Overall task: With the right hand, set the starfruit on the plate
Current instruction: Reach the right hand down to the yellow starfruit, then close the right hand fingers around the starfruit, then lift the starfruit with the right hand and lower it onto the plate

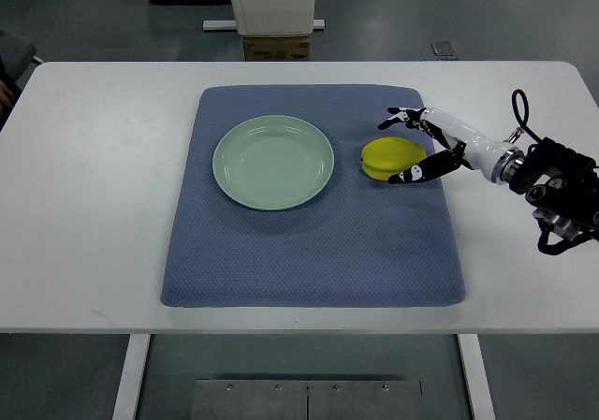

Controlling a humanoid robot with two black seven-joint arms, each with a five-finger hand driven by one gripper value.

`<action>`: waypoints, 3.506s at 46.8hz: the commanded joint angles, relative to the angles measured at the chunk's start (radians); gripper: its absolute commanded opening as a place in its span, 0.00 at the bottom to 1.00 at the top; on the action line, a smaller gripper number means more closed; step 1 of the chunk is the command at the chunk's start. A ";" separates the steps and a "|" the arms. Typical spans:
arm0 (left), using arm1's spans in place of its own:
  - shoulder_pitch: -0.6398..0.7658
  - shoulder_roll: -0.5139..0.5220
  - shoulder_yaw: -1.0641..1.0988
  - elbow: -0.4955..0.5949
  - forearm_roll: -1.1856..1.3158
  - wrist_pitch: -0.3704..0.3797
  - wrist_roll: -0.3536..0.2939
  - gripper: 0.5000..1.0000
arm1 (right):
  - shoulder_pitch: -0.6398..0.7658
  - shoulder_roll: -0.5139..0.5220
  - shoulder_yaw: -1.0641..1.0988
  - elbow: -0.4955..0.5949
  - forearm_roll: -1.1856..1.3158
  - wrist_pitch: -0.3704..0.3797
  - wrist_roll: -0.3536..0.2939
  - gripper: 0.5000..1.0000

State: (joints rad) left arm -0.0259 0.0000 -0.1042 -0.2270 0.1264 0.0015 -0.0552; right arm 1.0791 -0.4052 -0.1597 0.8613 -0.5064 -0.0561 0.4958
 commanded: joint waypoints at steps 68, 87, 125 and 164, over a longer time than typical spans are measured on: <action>0.000 0.000 0.000 0.000 0.001 0.000 0.000 1.00 | -0.027 0.144 -0.067 -0.205 0.005 -0.021 0.061 0.00; 0.000 0.000 0.000 0.000 0.001 0.000 0.000 1.00 | -0.015 0.137 -0.035 -0.202 0.017 -0.004 0.095 0.00; 0.000 0.000 0.000 0.000 -0.001 0.000 0.000 1.00 | 0.159 0.284 0.012 -0.171 0.023 0.068 0.084 0.00; 0.000 0.000 0.000 0.000 0.001 0.000 0.000 1.00 | 0.090 0.405 0.005 -0.292 0.023 0.067 0.024 0.00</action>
State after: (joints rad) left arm -0.0261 0.0000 -0.1043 -0.2270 0.1266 0.0016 -0.0551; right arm 1.1713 0.0000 -0.1557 0.5636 -0.4832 0.0107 0.5201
